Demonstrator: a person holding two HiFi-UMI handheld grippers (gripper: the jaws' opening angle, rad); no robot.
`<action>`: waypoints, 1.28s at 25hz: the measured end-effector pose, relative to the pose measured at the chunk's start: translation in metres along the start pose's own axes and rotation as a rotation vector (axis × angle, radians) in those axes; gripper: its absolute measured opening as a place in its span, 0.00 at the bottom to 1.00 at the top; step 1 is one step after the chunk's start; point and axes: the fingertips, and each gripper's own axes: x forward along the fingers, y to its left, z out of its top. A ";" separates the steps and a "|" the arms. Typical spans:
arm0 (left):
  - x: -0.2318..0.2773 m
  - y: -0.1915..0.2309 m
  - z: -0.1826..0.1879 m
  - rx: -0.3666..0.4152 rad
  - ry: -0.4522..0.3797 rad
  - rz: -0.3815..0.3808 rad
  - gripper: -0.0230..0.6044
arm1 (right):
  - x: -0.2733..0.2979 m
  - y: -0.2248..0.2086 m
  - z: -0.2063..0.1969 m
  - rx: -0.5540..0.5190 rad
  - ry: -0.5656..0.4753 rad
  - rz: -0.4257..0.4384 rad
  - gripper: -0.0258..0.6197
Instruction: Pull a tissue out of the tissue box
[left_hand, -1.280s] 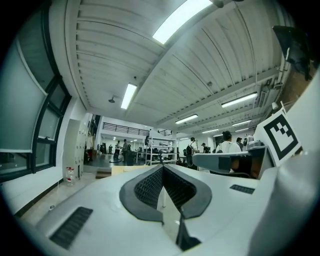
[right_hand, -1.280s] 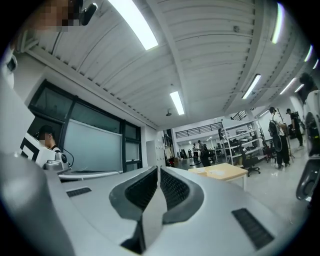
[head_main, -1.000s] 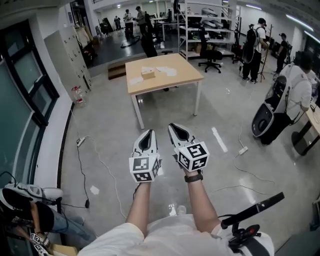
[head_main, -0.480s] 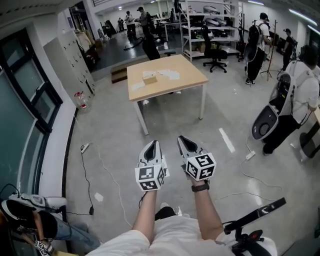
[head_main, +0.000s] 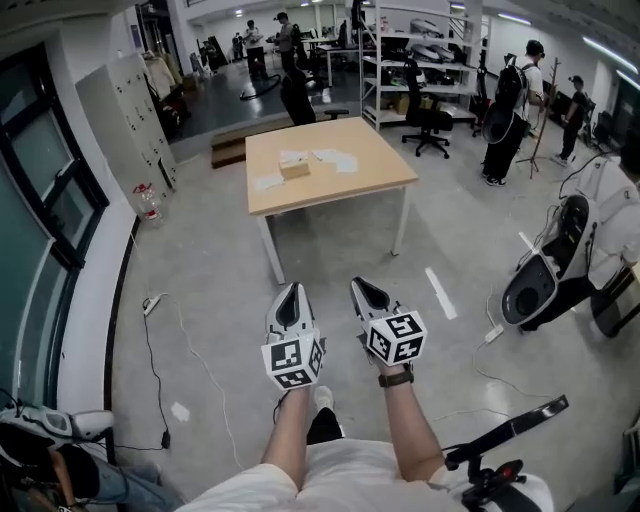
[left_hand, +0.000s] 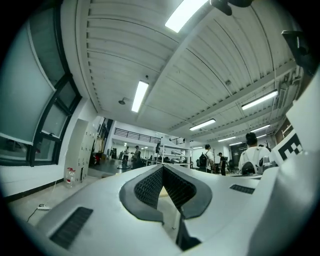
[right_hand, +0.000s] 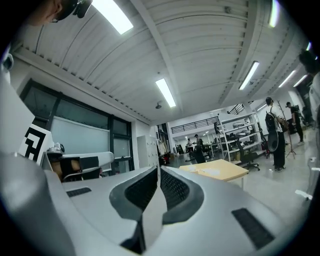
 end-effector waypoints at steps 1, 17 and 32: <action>0.014 0.010 0.003 -0.003 -0.021 0.011 0.04 | 0.017 -0.003 0.004 -0.007 -0.005 0.005 0.07; 0.243 0.146 -0.012 -0.009 0.042 -0.056 0.04 | 0.277 -0.054 0.032 -0.073 0.011 0.030 0.07; 0.400 0.177 -0.073 -0.001 0.149 -0.096 0.04 | 0.420 -0.153 0.013 -0.039 0.057 0.058 0.07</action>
